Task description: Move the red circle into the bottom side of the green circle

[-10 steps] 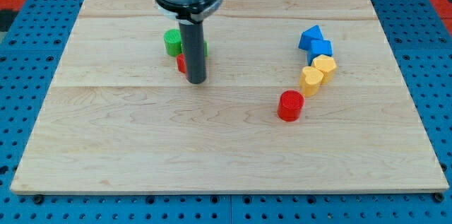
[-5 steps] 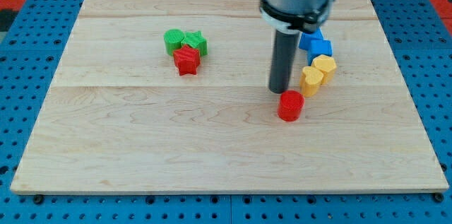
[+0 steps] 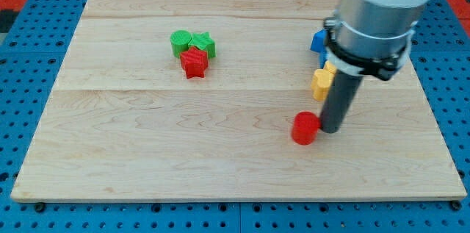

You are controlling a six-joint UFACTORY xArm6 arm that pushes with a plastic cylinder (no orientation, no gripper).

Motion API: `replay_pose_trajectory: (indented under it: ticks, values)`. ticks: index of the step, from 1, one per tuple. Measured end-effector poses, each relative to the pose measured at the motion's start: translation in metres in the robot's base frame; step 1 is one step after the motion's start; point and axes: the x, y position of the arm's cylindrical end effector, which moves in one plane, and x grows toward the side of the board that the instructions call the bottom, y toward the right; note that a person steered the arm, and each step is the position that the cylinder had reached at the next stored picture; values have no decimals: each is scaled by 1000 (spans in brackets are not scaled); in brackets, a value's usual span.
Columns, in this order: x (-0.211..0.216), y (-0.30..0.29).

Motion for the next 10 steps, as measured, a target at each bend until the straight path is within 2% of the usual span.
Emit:
replay_pose_trajectory:
  ticks: [1,2,3,6,8,9,10]
  values:
    - [4,-29]
    - [33,-30]
    - [27,-70]
    - [-31,-225]
    - [-55,-249]
    - [-34,-256]
    - [-22,-237]
